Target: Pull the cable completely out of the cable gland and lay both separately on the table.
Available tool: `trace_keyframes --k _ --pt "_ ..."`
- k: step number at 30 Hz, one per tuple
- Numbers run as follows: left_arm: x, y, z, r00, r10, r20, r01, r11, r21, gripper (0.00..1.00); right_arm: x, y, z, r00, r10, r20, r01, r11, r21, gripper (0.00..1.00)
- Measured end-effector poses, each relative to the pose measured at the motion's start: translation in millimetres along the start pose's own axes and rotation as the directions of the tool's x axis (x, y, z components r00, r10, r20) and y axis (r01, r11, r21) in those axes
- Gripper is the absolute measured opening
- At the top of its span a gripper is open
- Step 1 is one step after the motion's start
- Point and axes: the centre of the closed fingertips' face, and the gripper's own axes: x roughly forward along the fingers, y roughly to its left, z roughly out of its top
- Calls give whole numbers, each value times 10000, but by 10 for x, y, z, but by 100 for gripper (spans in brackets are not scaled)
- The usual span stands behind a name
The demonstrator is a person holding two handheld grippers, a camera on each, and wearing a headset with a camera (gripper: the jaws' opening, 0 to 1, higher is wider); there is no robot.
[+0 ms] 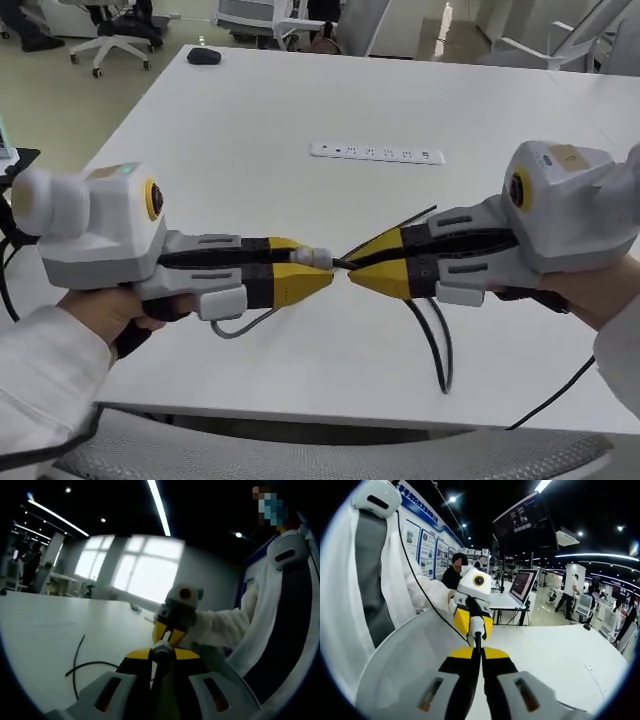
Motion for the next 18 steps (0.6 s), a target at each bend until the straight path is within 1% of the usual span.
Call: trace_keyframes --k 3,5,8,11,15,18 --pt "-12 5 15 9998 127 134 -127 9999 3 16 -27 -12 -28 10000 5 -41 -6 10000 -34 3" --pt "-16 7 18 9998 180 129 -181 9998 60 16 -38 -14 -55 9999 32 -110 -32 10000 -60 3" --pt "-24 23 2 9996 256 71 -256 9997 51 16 -56 -26 -140 9997 79 -241 -79 10000 5 3" --pt "-23 32 -4 9995 296 53 -296 9995 79 16 -74 -33 -260 9986 72 -528 -68 9999 85 3" --pt "-39 38 -24 9994 355 4 -355 9993 82 16 -123 -46 -389 9973 -21 -738 34 9998 180 3" --pt "-62 47 4 9991 390 160 -391 9992 58 16 -186 -60 -524 9949 -178 -992 216 9991 368 3"
